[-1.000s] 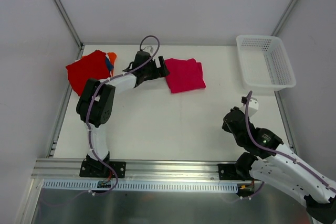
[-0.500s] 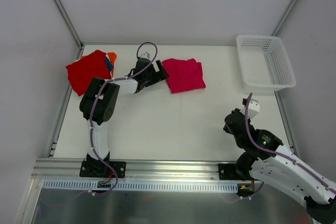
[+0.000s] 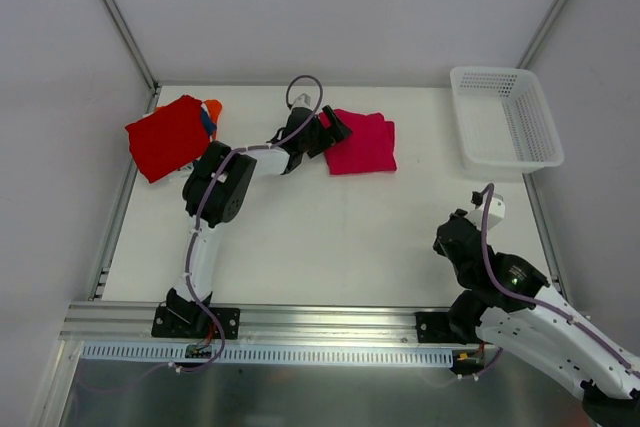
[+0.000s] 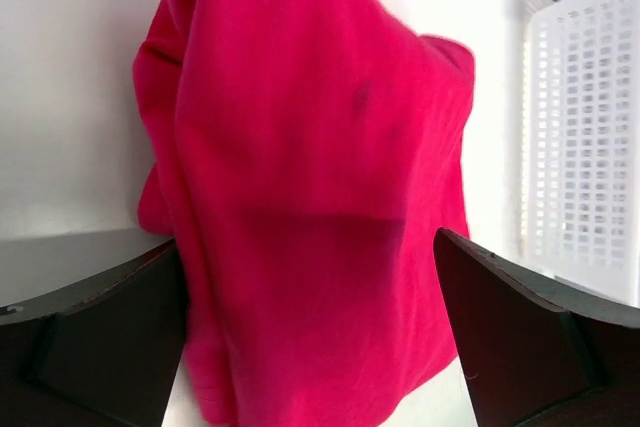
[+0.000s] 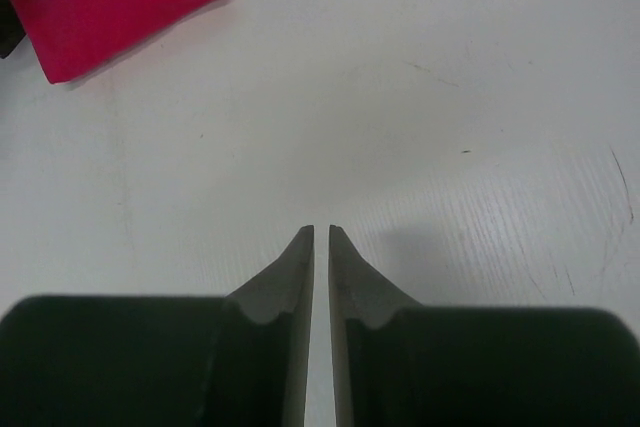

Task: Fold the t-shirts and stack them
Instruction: Fold the long partially folded tshirt into a neat square

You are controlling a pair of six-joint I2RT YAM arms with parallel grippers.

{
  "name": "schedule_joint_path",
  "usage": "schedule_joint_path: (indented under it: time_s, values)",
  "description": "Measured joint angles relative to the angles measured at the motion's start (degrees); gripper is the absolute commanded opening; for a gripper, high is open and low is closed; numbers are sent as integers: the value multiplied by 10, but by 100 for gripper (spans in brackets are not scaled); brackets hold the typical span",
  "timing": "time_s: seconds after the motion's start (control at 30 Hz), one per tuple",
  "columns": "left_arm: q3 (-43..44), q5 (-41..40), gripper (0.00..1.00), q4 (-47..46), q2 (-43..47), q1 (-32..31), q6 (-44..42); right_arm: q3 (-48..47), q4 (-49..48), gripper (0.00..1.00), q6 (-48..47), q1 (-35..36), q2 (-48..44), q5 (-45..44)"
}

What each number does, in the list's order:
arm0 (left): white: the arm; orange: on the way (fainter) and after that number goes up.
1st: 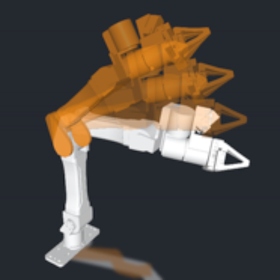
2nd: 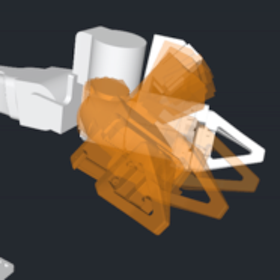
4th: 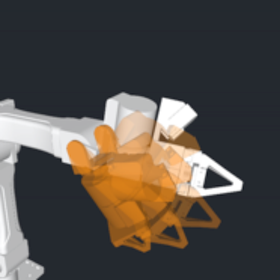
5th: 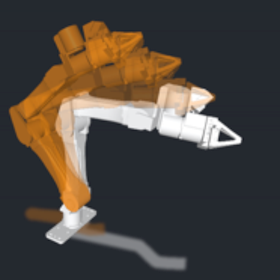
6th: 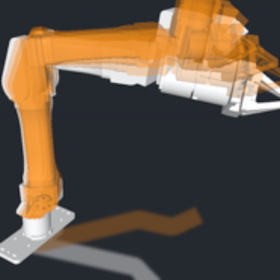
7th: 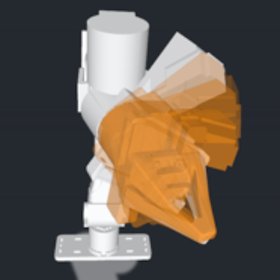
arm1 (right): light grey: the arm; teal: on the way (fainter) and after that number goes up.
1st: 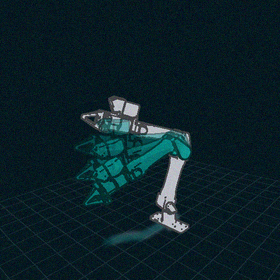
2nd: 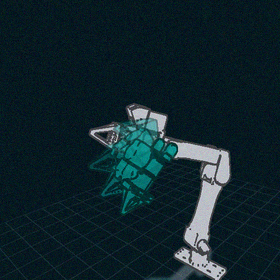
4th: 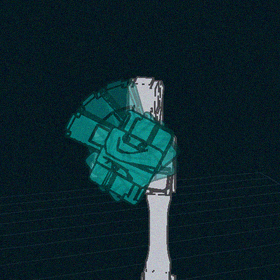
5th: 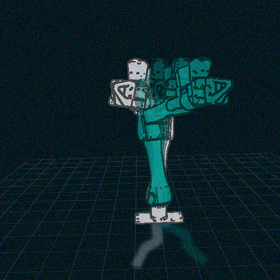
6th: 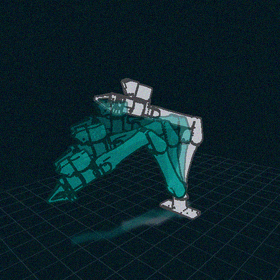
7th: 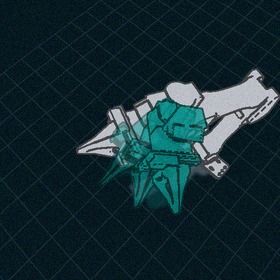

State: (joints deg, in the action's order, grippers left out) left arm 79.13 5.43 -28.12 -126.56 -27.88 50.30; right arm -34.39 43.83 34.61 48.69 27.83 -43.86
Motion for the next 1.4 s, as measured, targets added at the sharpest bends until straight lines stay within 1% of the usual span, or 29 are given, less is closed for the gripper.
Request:
schedule_joint_path:
  time_s: [0.13, 0.23, 0.3, 0.33, 0.37, 0.4, 0.5, 0.67, 0.83, 0.9, 1.03, 1.13, 1.3, 1.4]
  values:
    - [80, -8, 99, 26, -47, -36, 10, 0, 1, 14, -9, 0, -8, -8]
    - [113, -17, 98, 40, -64, -66, 18, 0, 3, 15, -13, 0, -14, -11]
    - [126, -19, 90, 45, -73, -80, 24, 0, 6, 15, -14, 0, -22, -14]
    - [132, -19, 82, 48, -77, -87, 25, 0, 7, 15, -15, 0, -28, -17]
    - [136, -20, 63, 49, -80, -92, 26, 0, 9, 15, -16, 0, -32, -19]
    - [140, -20, 1, 54, -84, -94, 28, 0, 11, 15, -16, 0, -39, -20]
    - [157, -11, 0, 79, -106, -95, 35, 0, 18, 15, -17, 0, -56, -24]
    - [176, 3, 0, 88, -116, -91, 39, 0, 31, 15, -15, 0, -68, -24]
    - [172, 9, 0, 84, -115, -88, 28, 0, 37, 15, -12, 0, -69, -24]
    - [155, 20, 0, 72, -108, -85, 23, -1, 38, 14, -11, 0, -67, -24]
    - [74, 40, 0, 58, -55, -68, 4, -10, 39, 14, -10, 0, -46, -20]
    - [15, 58, 0, 76, 1, -42, -24, -12, 30, 14, -9, 0, -24, -13]
    - [-25, 66, 0, 128, 81, 2, -86, -12, 4, 13, -8, 0, 18, 9]
    - [-49, 69, 0, 148, 135, 26, -124, -12, -17, 18, -8, 0, 37, 19]
